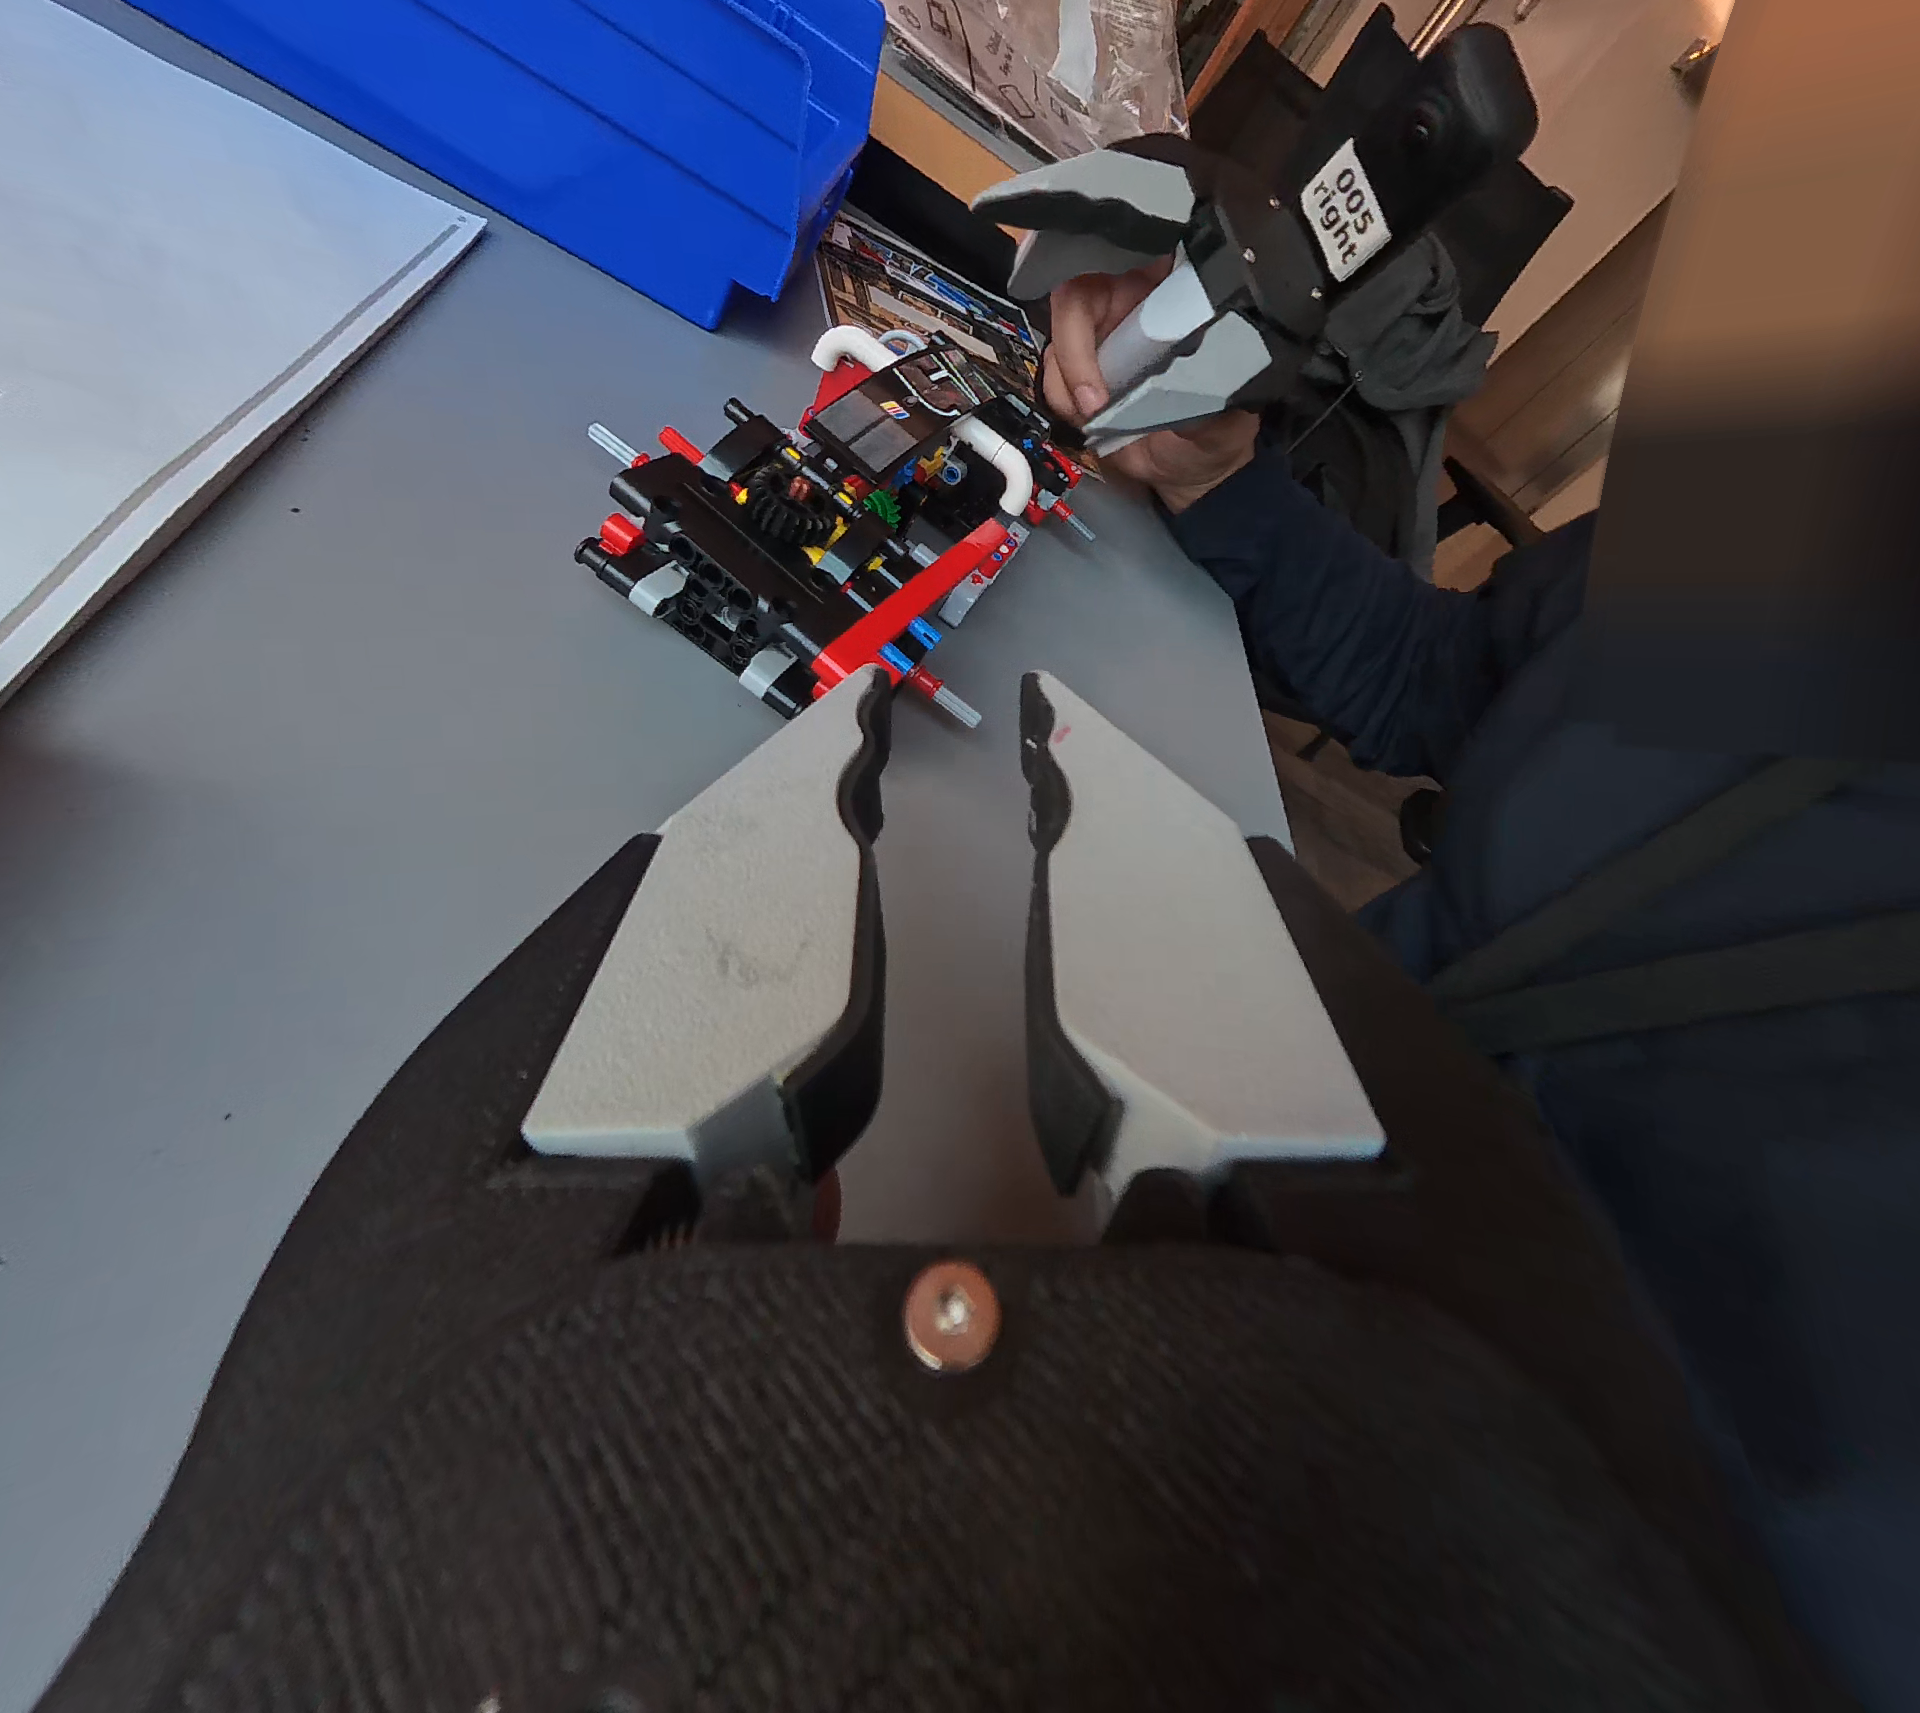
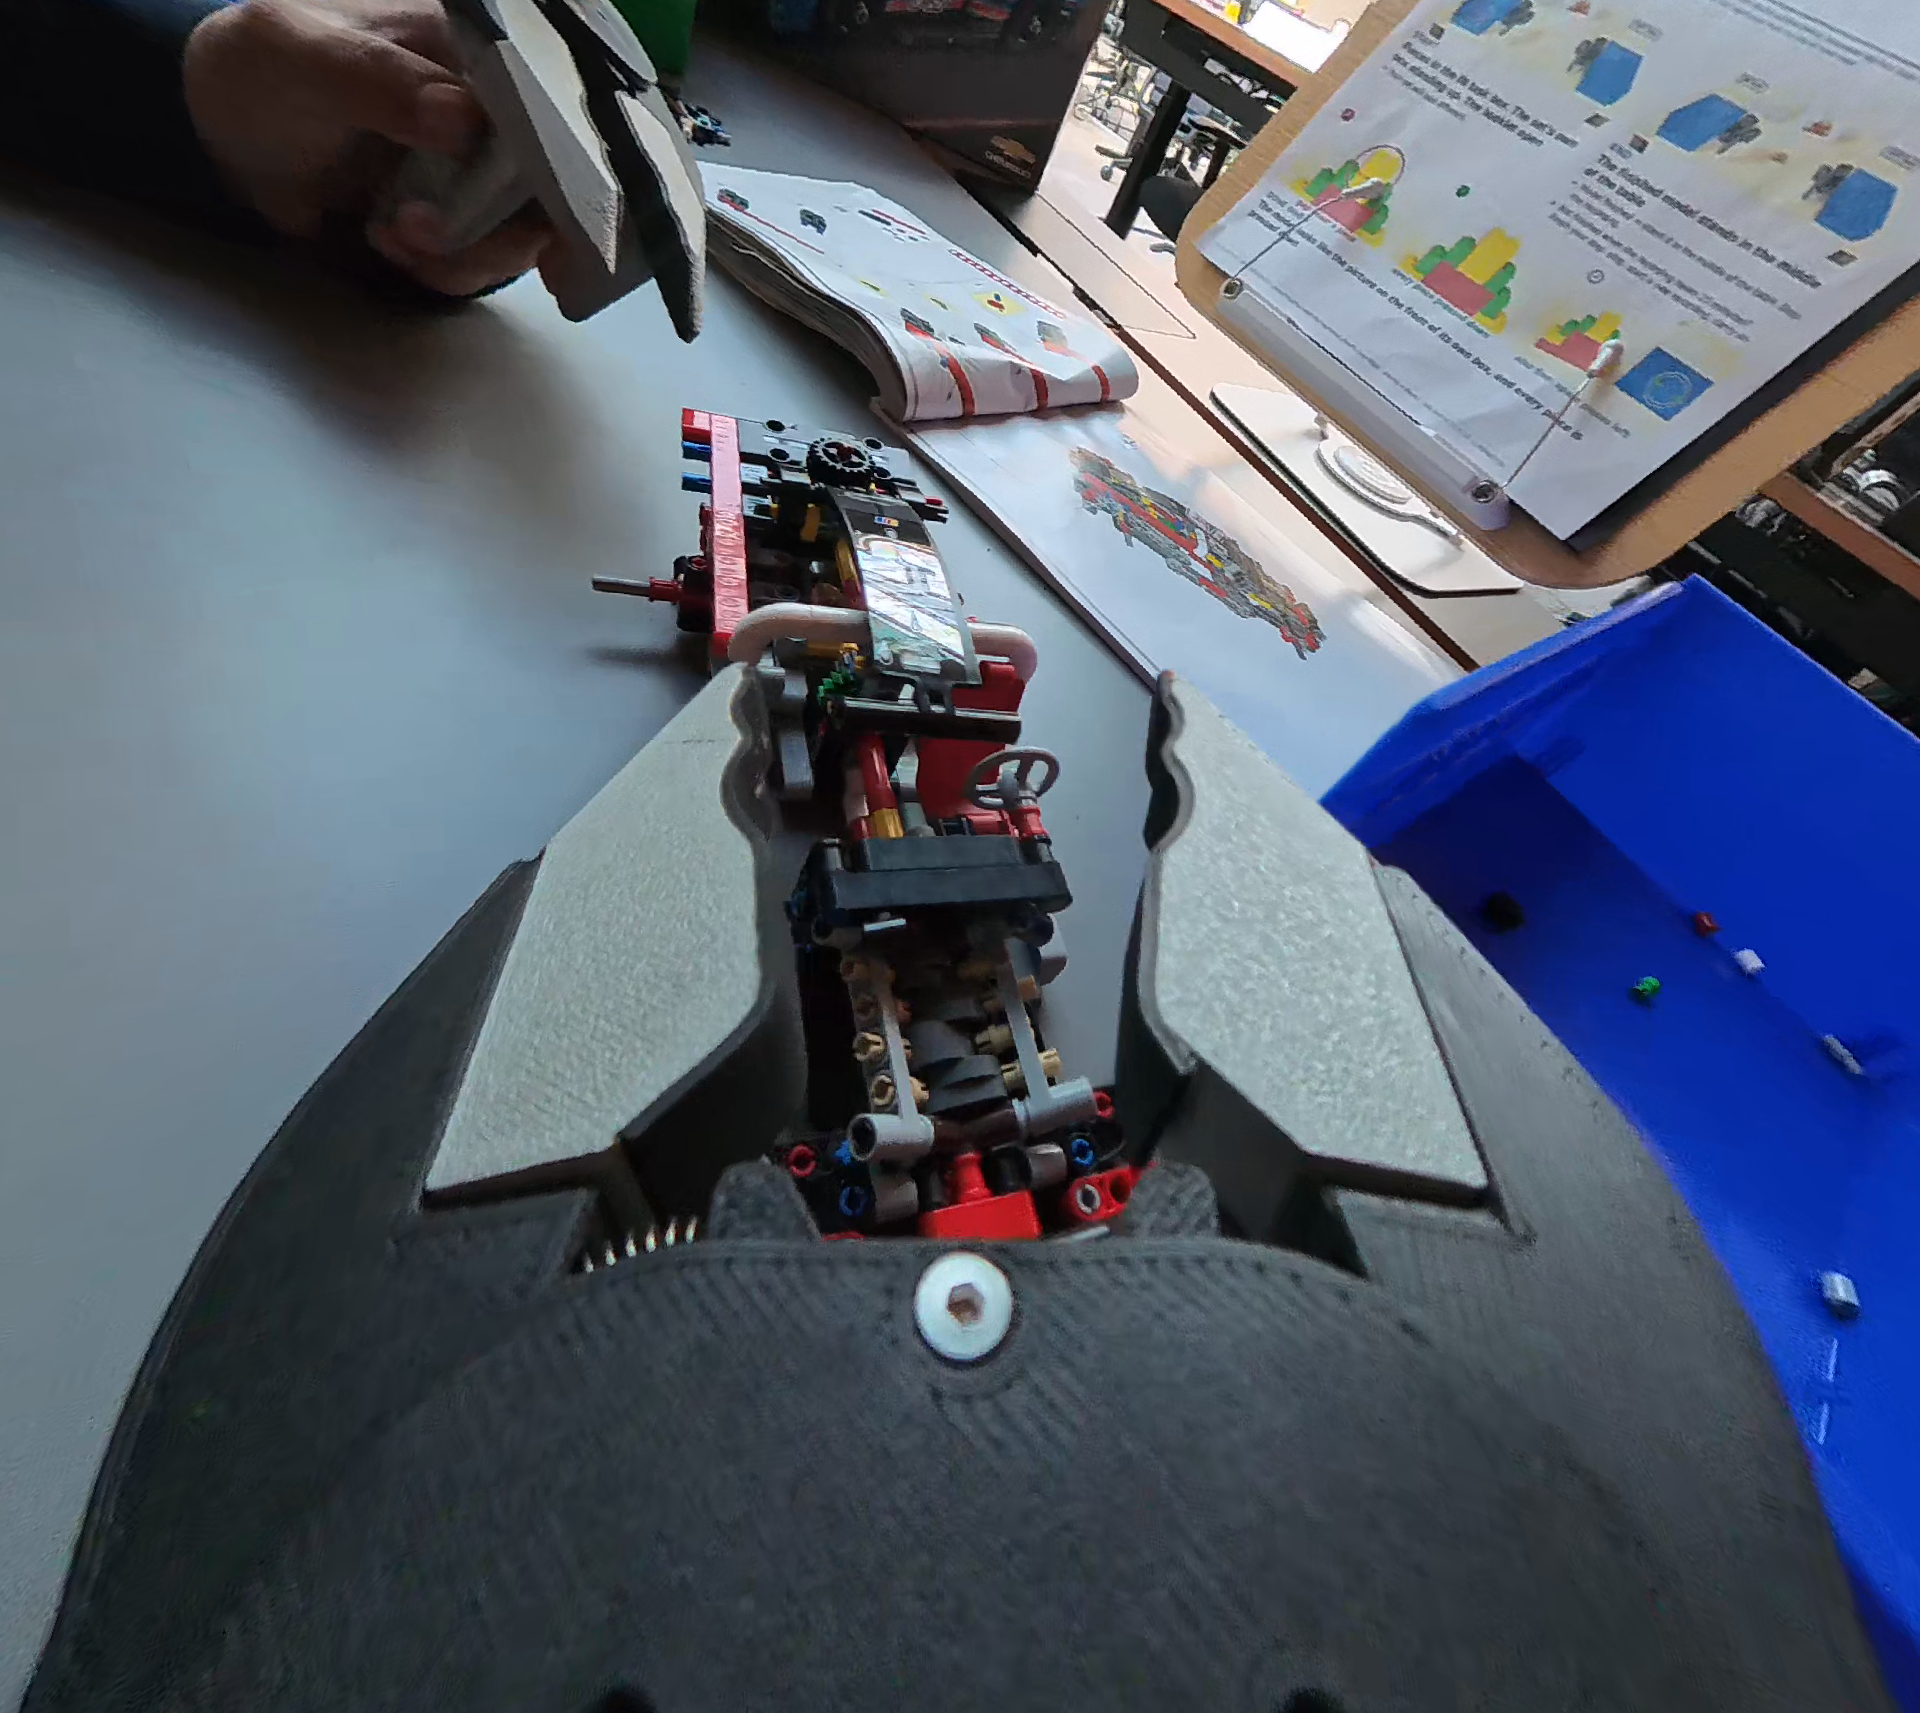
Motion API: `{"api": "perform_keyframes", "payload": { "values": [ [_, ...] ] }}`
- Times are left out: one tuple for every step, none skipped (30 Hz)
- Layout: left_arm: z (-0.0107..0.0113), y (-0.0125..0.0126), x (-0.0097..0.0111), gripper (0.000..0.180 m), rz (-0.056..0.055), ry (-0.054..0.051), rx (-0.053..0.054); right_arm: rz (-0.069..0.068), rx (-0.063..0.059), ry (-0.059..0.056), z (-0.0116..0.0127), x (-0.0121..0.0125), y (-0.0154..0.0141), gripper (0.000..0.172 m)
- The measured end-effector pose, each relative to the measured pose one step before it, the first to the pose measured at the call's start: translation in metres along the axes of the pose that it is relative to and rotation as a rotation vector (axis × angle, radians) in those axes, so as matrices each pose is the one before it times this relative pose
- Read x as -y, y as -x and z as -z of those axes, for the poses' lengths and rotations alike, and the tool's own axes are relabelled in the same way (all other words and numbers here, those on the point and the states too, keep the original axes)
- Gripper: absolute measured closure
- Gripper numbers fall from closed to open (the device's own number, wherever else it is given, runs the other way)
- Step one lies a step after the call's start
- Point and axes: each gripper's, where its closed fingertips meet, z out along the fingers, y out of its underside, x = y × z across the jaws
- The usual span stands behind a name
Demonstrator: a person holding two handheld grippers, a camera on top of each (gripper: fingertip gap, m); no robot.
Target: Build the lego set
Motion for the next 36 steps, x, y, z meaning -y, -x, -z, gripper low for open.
{"api": "perform_keyframes", "payload": {
  "values": [
    [0.00006, -0.00036, 0.00008, 0.158, 0.0015, -0.0009, -0.0046, 0.0043, 0.0102, -0.0007, -0.0009, 0.00082, 0.00271, 0.101],
    [0.00016, -0.00036, 0.00022, 0.158, 0.0025, -0.0013, -0.0054, 0.0068, 0.0086, 0.0003, -0.00096, 0.00067, 0.00244, 0.101],
    [0.00015, -0.00006, 0.00025, 0.158, 0.0045, -0.0014, -0.0051, 0.0074, 0.008, 0.002, -0.00113, 0.00056, 0.00238, 0.102],
    [0.00012, -0.00015, 0.0003, 0.158, 0.0059, -0.0015, -0.0068, 0.0072, 0.0086, 0.0024, -0.00113, 0.00044, 0.00229, 0.101],
    [0.00025, -0.00016, 0.00058, 0.158, 0.0054, -0.0028, -0.0086, 0.0069, 0.0082, 0.0027, -0.0011, 0.00014, 0.00212, 0.101],
    [0.00024, 0.00043, 0.00093, 0.158, 0.006, -0.0043, -0.0058, 0.0067, 0.0059, 0.0037, -0.00088, -0.00015, 0.00152, 0.101],
    [0.00036, 0.00061, 0.00097, 0.158, 0.0067, -0.0053, -0.0035, 0.0043, 0.0037, 0.0041, -0.00078, -0.00064, 0.00089, 0.101],
    [0.00041, 0.00069, 0.00095, 0.158, 0.0071, -0.0055, -0.0034, 0.0001, 0.0036, 0.0025, -0.00043, -0.00064, 0.00046, 0.101],
    [0.00046, 0.00077, 0.00091, 0.158, 0.0077, -0.0055, -0.0019, -0.0029, 0.004, -0.0008, -0.00024, -0.00016, 0.00024, 0.101],
    [0.00048, 0.00059, 0.00086, 0.158, 0.0066, -0.0049, -0.0026, -0.0039, 0.0036, -0.0032, -0.00006, 0.00026, 0.00018, 0.102],
    [0.00028, 0.00017, 0.0007, 0.158, 0.0046, -0.0043, -0.0038, -0.0034, 0.002, -0.0039, 0.00001, 0.00039, -0.0002, 0.102],
    [0.00025, 0.00017, 0.00055, 0.158, 0.0034, -0.0032, -0.0029, -0.0027, 0.0002, -0.0038, 0.00005, 0.00046, -0.00054, 0.102],
    [0.00016, 0.0002, 0.00031, 0.158, 0.0023, -0.0017, -0.0013, -0.0027, -0.0002, -0.0033, -0.00024, 0.0004, -0.00056, 0.102],
    [-0.00003, 0.00014, 0.00012, 0.158, 0.0016, -0.0006, -0.0011, -0.0028, 0.0, -0.0024, -0.00028, 0.00026, -0.00063, 0.102],
    [0.00003, -0.00013, -0.00002, 0.158, 0.0008, 0.0, -0.0018, -0.0022, -0.0011, -0.0006, -0.00041, -0.00017, -0.00062, 0.102],
    [0.00015, -0.00024, 0.00006, 0.158, -0.0006, -0.0006, -0.001, -0.0012, -0.0022, 0.0011, -0.00041, -0.00044, -0.00072, 0.103],
    [0.00004, -0.00022, 0.00011, 0.158, -0.0014, -0.001, -0.0009, -0.0001, -0.0033, 0.0014, -0.0003, -0.00052, -0.00073, 0.103],
    [0.00016, -0.00019, 0.00008, 0.158, -0.001, -0.0011, -0.0003, -0.0005, -0.0044, 0.0005, -0.0002, -0.00021, -0.00083, 0.103],
    [0.00017, -0.00005, 0.00022, 0.158, -0.0005, -0.0016, 0.0002, -0.0023, -0.0047, 0.0, -0.00005, -0.00021, -0.00105, 0.103],
    [0.00029, 0.0001, 0.0004, 0.158, -0.0003, -0.003, 0.0011, -0.0036, -0.004, -0.0007, 0.00009, -0.00014, -0.00109, 0.103],
    [0.00035, 0.00003, 0.00039, 0.158, -0.0002, -0.0038, 0.0004, -0.0042, -0.0037, -0.0013, 0.00026, -0.00006, -0.00115, 0.103],
    [0.0003, 0.00007, 0.00039, 0.158, 0.0008, -0.0026, -0.0002, -0.0032, -0.0051, -0.0002, 0.00039, -0.00038, -0.00124, 0.103],
    [0.00005, 0.00008, 0.00003, 0.158, 0.0018, -0.0008, -0.0005, -0.0023, -0.0067, 0.0015, 0.00049, -0.00101, -0.00171, 0.103],
    [-0.00001, 0.00032, 0.00007, 0.158, 0.002, -0.0003, 0.0004, -0.0038, -0.0064, 0.0025, 0.00065, -0.00119, -0.00188, 0.103],
    [0.00002, 0.00028, 0.0, 0.158, 0.0012, -0.0001, 0.0014, -0.0049, -0.0045, 0.0004, 0.00053, -0.00073, -0.0014, 0.103],
    [-0.00009, 0.00009, -0.00005, 0.158, 0.0005, 0.0007, 0.0007, -0.004, -0.004, -0.0031, 0.00053, 0.00023, -0.00116, 0.103],
    [-0.00005, 0.00007, -0.00008, 0.158, -0.0001, 0.0005, 0.0007, -0.0021, -0.0039, -0.0044, 0.00048, 0.00054, -0.00091, 0.103],
    [-0.00001, 0.0, 0.00001, 0.158, -0.001, -0.0004, 0.0012, -0.0011, -0.0039, -0.0025, 0.00043, 0.00037, -0.00087, 0.103],
    [0.00009, 0.00002, 0.00015, 0.158, -0.0016, -0.0011, 0.0016, -0.001, -0.0046, -0.0003, 0.0004, -0.00025, -0.00107, 0.103],
    [0.00027, 0.00001, 0.00025, 0.159, -0.0022, -0.0024, 0.0016, -0.0015, -0.0048, 0.0001, 0.0002, -0.00031, -0.00124, 0.104],
    [0.00034, -0.00035, 0.00033, 0.159, -0.0031, -0.0035, 0.0005, -0.0024, -0.004, -0.0001, 0.00028, -0.00031, -0.00107, 0.104],
    [0.00045, -0.00031, 0.0005, 0.159, -0.002, -0.0045, 0.0006, -0.0034, -0.0031, -0.0005, 0.0001, -0.00038, -0.00103, 0.103],
    [0.00055, -0.00051, 0.00036, 0.159, 0.0004, -0.005, -0.0015, -0.0044, -0.0017, -0.0008, 0.00006, -0.00036, -0.00086, 0.104],
    [0.00063, -0.00066, 0.00049, 0.159, 0.002, -0.0062, -0.0028, -0.0048, -0.0008, -0.0001, -0.00008, -0.00041, -0.00068, 0.104],
    [0.00092, -0.00035, 0.00063, 0.159, 0.0013, -0.0079, -0.0004, -0.0039, -0.0005, 0.0012, -0.00012, -0.00071, -0.00054, 0.103],
    [0.00106, 0.00002, 0.00115, 0.159, 0.0001, -0.01, 0.0015, -0.0023, -0.0013, 0.0027, -0.00019, -0.00084, -0.00066, 0.104]
  ]
}}
